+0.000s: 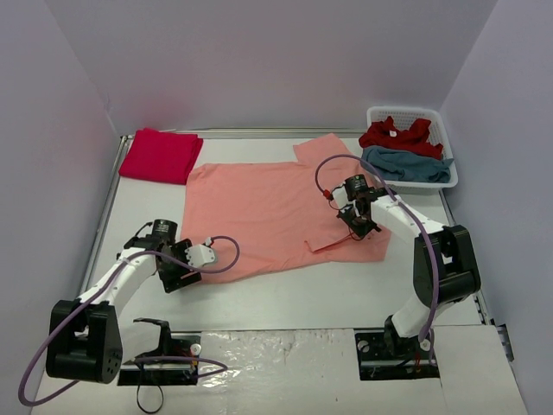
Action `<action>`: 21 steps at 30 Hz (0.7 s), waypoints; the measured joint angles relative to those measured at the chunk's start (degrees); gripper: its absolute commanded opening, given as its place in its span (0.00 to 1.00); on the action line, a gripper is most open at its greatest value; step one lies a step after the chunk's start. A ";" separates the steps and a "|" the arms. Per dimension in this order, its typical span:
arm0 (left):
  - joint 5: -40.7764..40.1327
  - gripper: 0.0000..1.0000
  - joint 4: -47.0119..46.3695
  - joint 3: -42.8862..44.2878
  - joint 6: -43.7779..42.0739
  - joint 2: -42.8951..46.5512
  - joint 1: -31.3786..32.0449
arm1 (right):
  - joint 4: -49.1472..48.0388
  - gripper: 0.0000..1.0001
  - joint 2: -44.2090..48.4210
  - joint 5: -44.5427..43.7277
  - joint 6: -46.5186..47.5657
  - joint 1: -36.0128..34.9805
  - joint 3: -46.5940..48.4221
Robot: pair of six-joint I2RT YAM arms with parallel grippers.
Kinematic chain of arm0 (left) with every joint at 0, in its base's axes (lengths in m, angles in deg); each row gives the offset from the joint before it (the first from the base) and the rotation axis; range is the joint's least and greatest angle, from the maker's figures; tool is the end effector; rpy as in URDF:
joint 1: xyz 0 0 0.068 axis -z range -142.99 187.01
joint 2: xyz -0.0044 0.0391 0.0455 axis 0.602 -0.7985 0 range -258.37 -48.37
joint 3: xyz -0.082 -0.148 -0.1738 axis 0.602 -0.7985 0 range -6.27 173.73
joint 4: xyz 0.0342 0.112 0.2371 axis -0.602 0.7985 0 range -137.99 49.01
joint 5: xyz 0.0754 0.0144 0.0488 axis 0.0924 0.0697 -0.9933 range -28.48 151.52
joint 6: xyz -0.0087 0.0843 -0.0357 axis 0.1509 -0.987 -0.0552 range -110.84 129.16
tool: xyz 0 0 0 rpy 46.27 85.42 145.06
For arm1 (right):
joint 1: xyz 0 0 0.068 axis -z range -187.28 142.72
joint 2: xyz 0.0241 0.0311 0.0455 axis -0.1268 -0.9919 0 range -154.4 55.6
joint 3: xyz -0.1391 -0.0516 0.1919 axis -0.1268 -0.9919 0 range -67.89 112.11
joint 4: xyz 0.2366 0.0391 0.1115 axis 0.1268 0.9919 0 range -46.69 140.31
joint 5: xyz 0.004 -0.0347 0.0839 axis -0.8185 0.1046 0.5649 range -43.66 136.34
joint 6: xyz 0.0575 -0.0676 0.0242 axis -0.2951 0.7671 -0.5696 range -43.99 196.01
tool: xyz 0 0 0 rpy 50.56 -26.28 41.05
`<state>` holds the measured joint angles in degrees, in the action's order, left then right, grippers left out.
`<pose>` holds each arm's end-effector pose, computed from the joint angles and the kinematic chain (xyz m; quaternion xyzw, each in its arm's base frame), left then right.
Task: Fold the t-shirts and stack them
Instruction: Grap the side of the flattened tshirt closest away from the robot with both arms
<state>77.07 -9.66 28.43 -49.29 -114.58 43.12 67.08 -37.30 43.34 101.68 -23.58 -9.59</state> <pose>0.2185 -0.0456 0.1036 0.5410 0.8121 -0.0430 0.2144 0.3393 0.0946 0.1211 -0.3377 0.9006 -0.0474 0.2695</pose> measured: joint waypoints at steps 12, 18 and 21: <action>-0.17 0.55 -0.42 0.00 -0.09 -2.71 0.00 | -0.26 0.00 -0.07 0.09 -0.02 0.57 -0.02; -0.20 0.46 -0.42 0.00 -0.68 -3.30 0.00 | -0.28 0.00 -0.31 0.09 -0.02 0.61 0.00; -0.15 0.41 0.00 0.42 -0.92 -4.42 0.00 | -0.37 0.00 -0.33 0.11 -0.04 0.70 -0.02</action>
<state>76.91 -9.66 28.85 -50.21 -119.00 43.12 66.71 -37.63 43.45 101.64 -22.88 -9.61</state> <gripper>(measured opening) 0.431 0.008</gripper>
